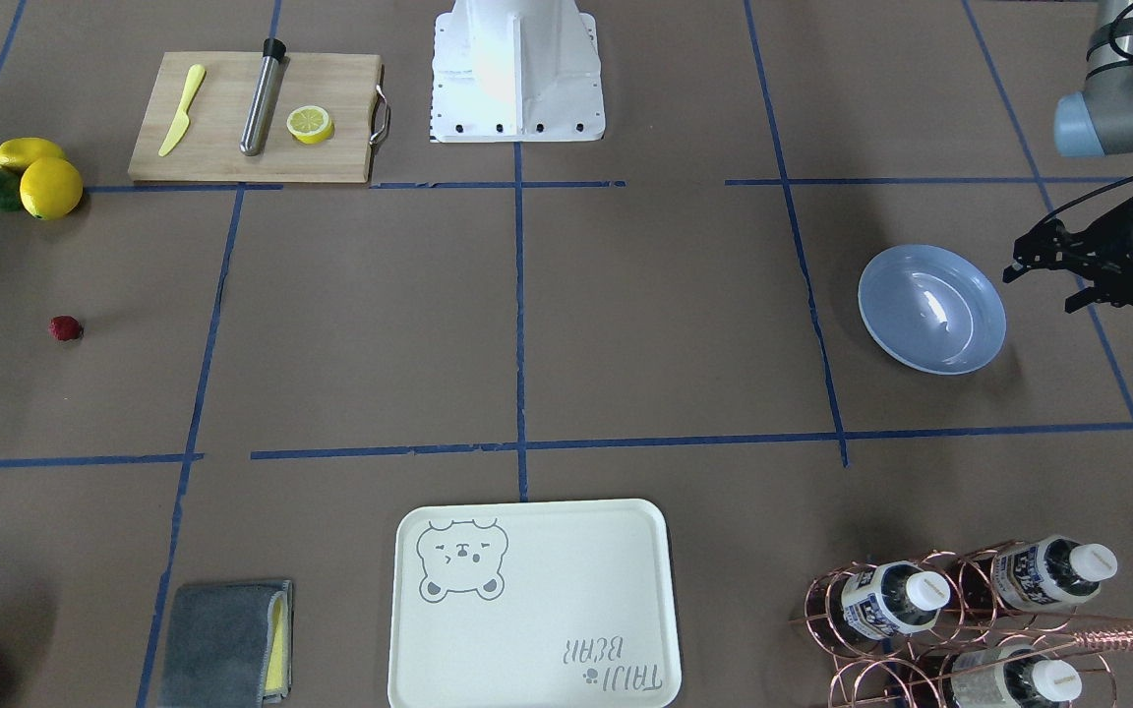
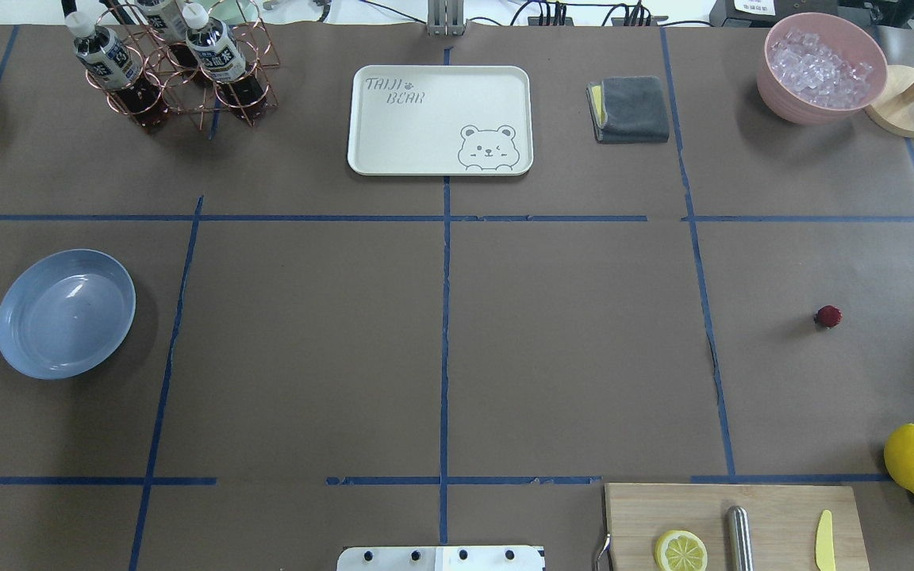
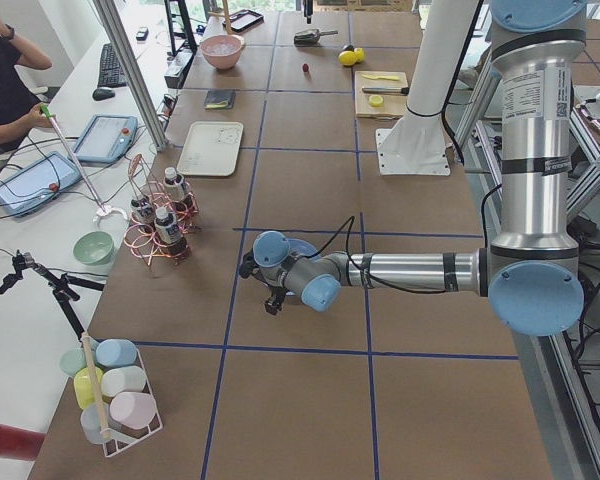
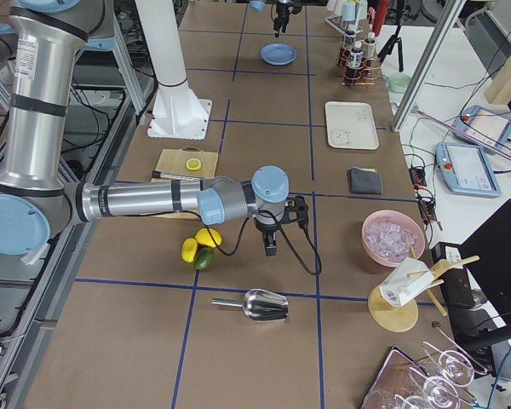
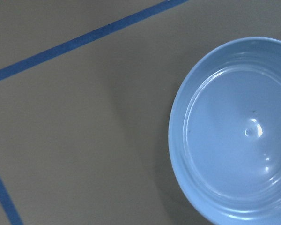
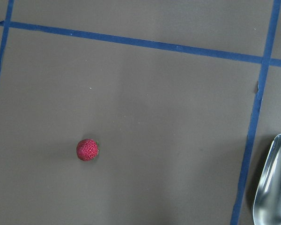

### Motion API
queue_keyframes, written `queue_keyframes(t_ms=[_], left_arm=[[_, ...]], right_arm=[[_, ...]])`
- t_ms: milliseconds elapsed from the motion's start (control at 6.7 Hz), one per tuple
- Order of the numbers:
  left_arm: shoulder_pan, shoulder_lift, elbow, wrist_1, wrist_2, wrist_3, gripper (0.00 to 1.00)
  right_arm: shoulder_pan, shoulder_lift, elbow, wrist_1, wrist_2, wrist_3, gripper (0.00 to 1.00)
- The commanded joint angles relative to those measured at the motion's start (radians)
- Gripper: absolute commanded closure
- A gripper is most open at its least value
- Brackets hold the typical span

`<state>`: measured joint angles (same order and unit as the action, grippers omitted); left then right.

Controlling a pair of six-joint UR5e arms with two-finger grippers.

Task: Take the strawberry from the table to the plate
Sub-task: 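Reach the left gripper to the light-blue plate rim and grasp it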

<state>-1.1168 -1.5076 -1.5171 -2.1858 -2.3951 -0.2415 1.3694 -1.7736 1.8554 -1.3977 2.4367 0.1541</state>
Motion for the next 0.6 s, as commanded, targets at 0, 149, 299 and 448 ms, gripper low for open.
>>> queue_keyframes(t_ms=[0,149,299,448], left_arm=[[0.061,-0.057,0.052,-0.006,0.039,-0.082,0.06],[0.063,-0.071,0.066,-0.008,0.054,-0.091,0.06],[0.063,-0.072,0.066,-0.009,0.057,-0.09,0.08],[0.063,-0.071,0.066,-0.009,0.057,-0.09,0.26]], right_arm=[[-0.001,-0.001,0.004,0.028,0.001,0.012,0.0],[-0.001,-0.001,0.002,0.031,-0.001,0.013,0.0],[-0.001,-0.004,-0.001,0.029,-0.001,0.027,0.0],[-0.001,-0.004,-0.001,0.031,-0.001,0.025,0.0]])
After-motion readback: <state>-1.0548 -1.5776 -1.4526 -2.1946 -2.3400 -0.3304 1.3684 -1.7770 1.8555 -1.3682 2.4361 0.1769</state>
